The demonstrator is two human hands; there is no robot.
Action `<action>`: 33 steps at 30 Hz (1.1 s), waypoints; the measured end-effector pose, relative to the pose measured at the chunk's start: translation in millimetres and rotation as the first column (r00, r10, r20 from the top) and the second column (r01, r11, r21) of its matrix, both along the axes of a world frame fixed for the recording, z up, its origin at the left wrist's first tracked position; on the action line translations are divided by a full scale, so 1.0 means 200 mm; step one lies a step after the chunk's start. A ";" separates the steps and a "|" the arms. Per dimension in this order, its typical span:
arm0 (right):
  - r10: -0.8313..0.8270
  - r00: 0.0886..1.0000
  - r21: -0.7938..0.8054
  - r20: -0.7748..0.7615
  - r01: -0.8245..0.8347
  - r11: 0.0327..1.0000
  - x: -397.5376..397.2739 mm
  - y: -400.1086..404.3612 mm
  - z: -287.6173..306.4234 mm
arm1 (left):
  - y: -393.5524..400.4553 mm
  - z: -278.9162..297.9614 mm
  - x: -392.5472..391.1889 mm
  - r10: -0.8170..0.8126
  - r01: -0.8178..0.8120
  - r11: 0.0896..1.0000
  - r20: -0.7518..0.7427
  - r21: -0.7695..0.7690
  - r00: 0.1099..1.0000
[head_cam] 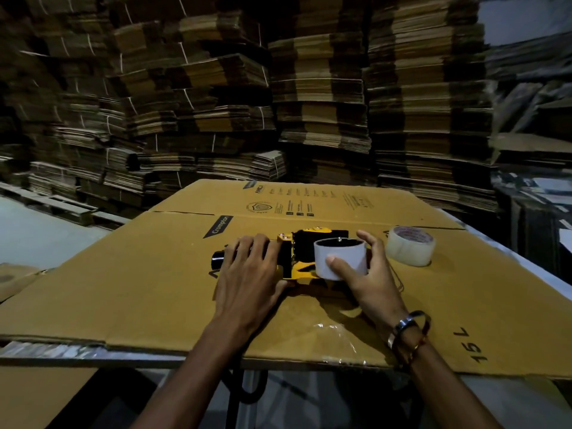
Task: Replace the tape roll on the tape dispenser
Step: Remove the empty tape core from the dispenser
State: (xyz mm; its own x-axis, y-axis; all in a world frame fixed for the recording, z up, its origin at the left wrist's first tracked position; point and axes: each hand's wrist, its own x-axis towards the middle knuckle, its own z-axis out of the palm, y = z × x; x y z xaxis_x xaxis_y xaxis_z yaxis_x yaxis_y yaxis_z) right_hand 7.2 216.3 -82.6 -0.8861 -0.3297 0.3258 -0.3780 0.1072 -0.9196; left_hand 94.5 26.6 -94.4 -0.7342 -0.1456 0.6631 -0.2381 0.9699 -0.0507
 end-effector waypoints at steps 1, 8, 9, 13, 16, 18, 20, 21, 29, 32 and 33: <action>-0.031 0.999 0.059 -0.032 0.033 0.998 -0.01 0.00 -0.01 | 0.00 0.00 0.00 0.020 -0.020 1.000 0.019 -0.003 1.000; -0.092 0.991 0.243 -0.097 0.114 0.963 -0.01 -0.02 -0.01 | -0.03 -0.03 -0.02 -0.030 0.030 1.000 0.019 -0.001 0.999; -0.095 0.991 0.260 -0.095 0.117 0.959 -0.01 -0.01 -0.01 | -0.03 -0.04 -0.02 -0.037 0.037 0.999 0.015 0.011 0.999; -0.051 0.996 0.269 -0.068 0.067 0.961 0.00 -0.01 0.00 | -0.02 -0.03 -0.03 -0.070 0.073 0.990 -0.031 0.124 0.997; -0.001 0.998 0.273 -0.062 0.018 0.962 0.01 -0.02 -0.01 | -0.03 -0.01 -0.03 -0.096 0.115 0.973 -0.106 0.198 0.990; 0.010 0.998 0.278 -0.062 0.007 0.960 0.01 -0.02 0.00 | -0.04 0.01 -0.04 -0.082 0.102 0.970 -0.097 0.219 0.992; 0.020 0.998 0.288 -0.055 -0.004 0.958 0.01 -0.02 0.00 | -0.05 0.08 -0.05 -0.076 0.080 0.955 -0.025 0.285 0.997; 0.024 0.998 0.290 -0.049 -0.009 0.957 0.01 -0.02 0.01 | -0.07 0.12 -0.07 -0.086 0.068 0.935 0.034 0.348 0.996; 0.011 0.993 0.312 -0.121 0.028 0.950 0.00 -0.01 -0.02 | -0.17 0.39 -0.19 -0.395 -0.199 0.562 0.472 0.803 0.788; -0.029 0.972 0.320 -0.235 0.106 0.942 -0.01 -0.01 -0.02 | -0.14 0.34 -0.18 -0.434 -0.113 0.485 0.351 0.867 0.830; -0.054 0.955 0.332 -0.292 0.154 0.931 -0.01 -0.02 -0.02 | -0.12 0.32 -0.17 -0.427 -0.064 0.471 0.291 0.880 0.856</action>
